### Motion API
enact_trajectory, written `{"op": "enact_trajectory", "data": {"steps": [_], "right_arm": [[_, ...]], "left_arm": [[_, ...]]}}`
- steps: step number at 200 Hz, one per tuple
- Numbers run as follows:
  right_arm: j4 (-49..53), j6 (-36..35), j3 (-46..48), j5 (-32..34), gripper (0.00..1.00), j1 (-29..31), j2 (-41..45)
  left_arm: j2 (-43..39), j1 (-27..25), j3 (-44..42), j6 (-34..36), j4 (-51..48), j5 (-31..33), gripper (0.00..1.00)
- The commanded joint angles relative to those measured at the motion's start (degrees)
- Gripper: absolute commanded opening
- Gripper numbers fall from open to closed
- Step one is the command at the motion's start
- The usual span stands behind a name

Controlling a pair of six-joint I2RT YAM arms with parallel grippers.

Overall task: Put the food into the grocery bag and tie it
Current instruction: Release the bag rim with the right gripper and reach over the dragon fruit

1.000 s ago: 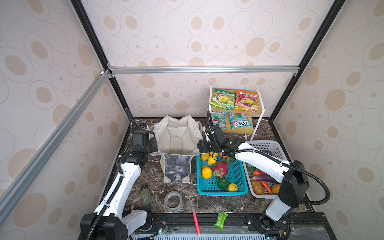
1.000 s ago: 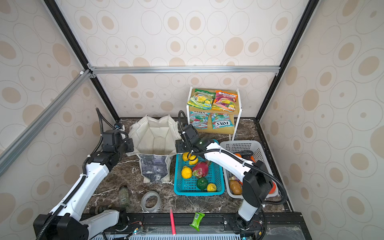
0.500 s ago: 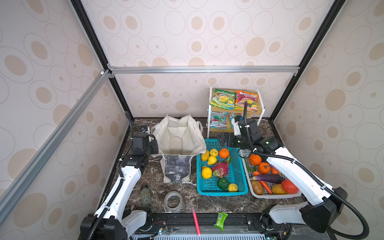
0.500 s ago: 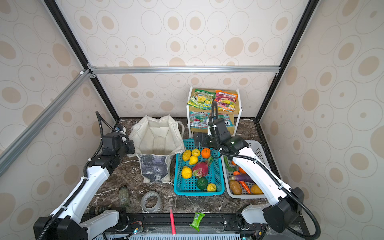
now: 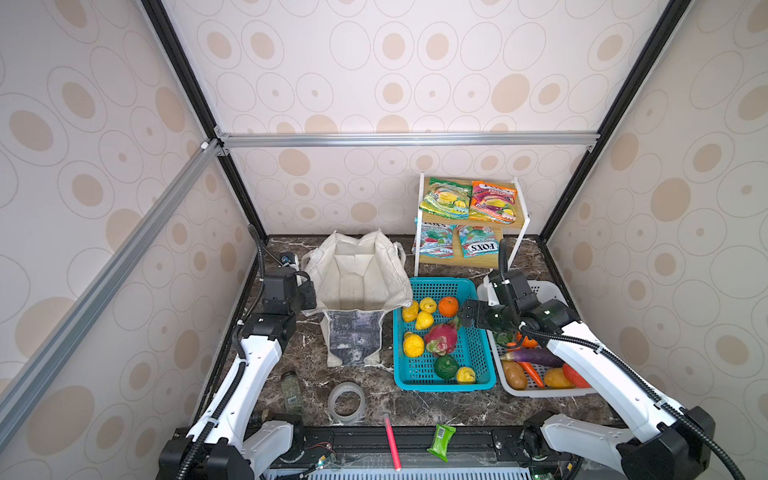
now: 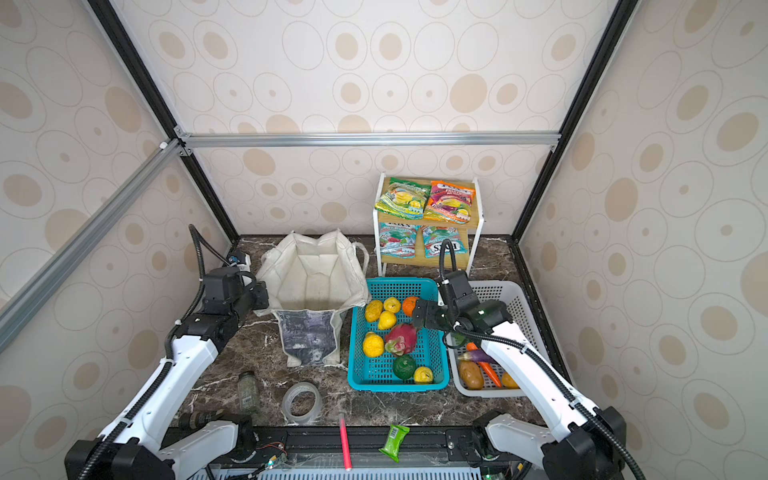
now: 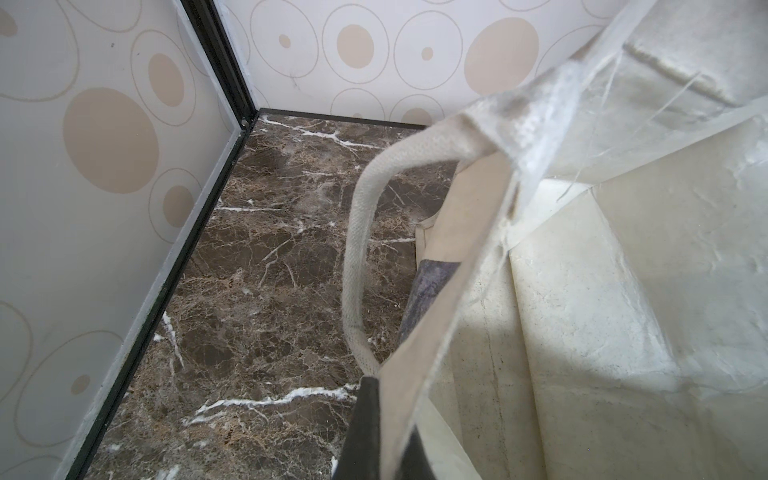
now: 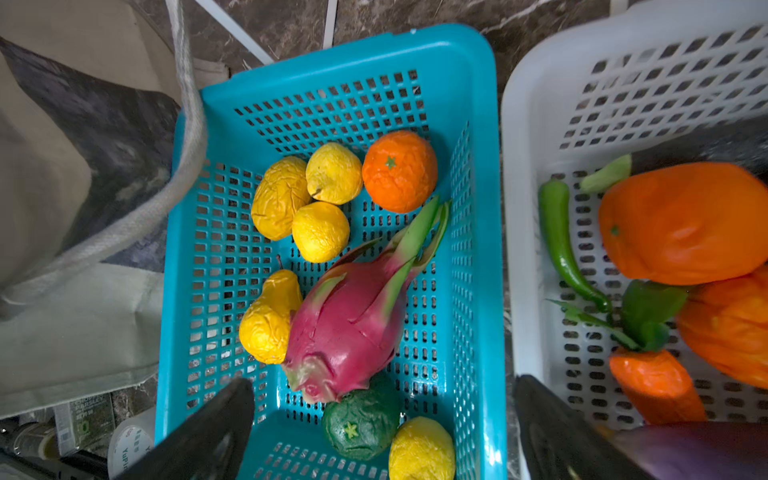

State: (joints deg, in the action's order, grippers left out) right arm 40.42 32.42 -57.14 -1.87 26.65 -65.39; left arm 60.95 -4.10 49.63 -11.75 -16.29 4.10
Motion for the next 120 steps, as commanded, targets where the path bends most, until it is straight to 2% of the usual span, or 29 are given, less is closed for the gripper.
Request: {"op": "enact_trajectory", "data": {"steps": [1,43,120], "right_arm": [[-4.09,5.85,2.12,0.23,1.00,2.45,-0.57],[-10.05,10.79,3.71,0.90,1.00,7.25,-5.62],[-12.28,15.19,4.06,4.95,1.00,9.52,-16.61]], "left_arm": [[-0.96,0.33,-0.22,-0.07,0.83,-0.53,0.00],[-0.83,0.32,-0.23,-0.33,0.99,-1.04,0.00],[-0.66,0.33,-0.37,-0.56,0.99,-0.82,0.00]]}}
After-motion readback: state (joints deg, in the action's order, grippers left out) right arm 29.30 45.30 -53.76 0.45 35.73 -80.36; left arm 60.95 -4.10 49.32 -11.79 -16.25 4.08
